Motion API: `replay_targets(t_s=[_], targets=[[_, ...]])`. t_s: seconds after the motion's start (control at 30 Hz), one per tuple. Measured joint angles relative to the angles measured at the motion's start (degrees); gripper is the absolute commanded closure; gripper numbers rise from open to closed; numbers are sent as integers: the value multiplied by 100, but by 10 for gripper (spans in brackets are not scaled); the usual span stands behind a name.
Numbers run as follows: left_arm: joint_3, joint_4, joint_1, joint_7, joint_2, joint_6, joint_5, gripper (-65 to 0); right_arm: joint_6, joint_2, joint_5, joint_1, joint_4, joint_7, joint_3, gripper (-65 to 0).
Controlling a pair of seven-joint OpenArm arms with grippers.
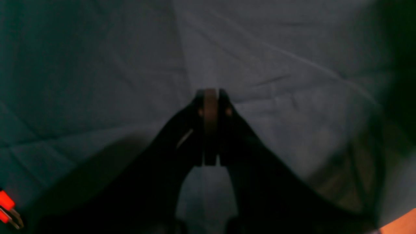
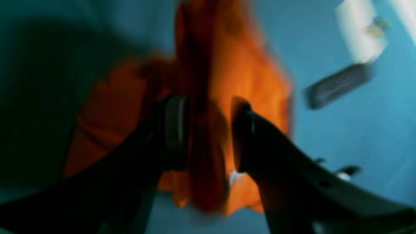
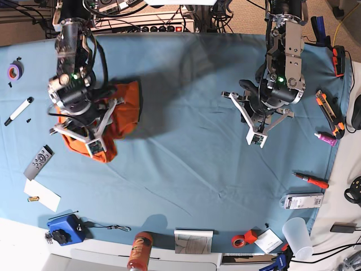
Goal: Layout the t-shirt on the table in an organized manner, then fold the t-shirt properly
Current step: 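Press the folded bundle down with the right gripper, then move the left gripper to the bundle's edge beside the right gripper and grasp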
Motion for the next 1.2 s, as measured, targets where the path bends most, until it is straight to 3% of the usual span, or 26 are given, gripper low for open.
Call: replay_targets(t_s=[0.3, 0.43, 0.57, 0.63, 0.7, 0.77, 0.87, 0.93, 1.13, 1.2], targets=[[0, 0, 0, 0, 0, 0, 0, 0, -15, -4, 299, -219, 179, 98, -4, -214], [0, 0, 0, -2, 0, 0, 0, 0, -70, -11, -297, -205, 179, 542, 118, -202], [0, 0, 0, -4, -2, 0, -39, 0, -590, -17, -374, -199, 179, 1255, 1016, 0], [0, 0, 0, -94, -2, -66, -404, 0, -608, -15, 13, -201, 146, 1257, 1547, 0], [4, 0, 0, -260, 0, -584, -1019, 0, -590, -20, 474, -199, -83, 1283, 1969, 0], [4, 0, -2, -396, 50, -1082, -1565, 0, -474, -20, 925, -186, -529, 1294, 2275, 0], [46, 0, -9, -490, 223, -1502, -2092, 0, 177, -15, 1714, -190, -1499, 1320, 2450, 0], [225, 0, -20, -492, 326, -1558, -2120, 0, 721, -28, 2159, -203, -2133, 1425, 2391, 0], [1255, 0, -17, -492, 343, -1567, -2046, 0, 1196, -13, 2643, -70, -3200, 1403, 2057, 0], [1670, 0, -17, -538, 343, -1591, -1696, 0, 1296, 0, 2769, -59, -3209, 1300, 1943, 0]])
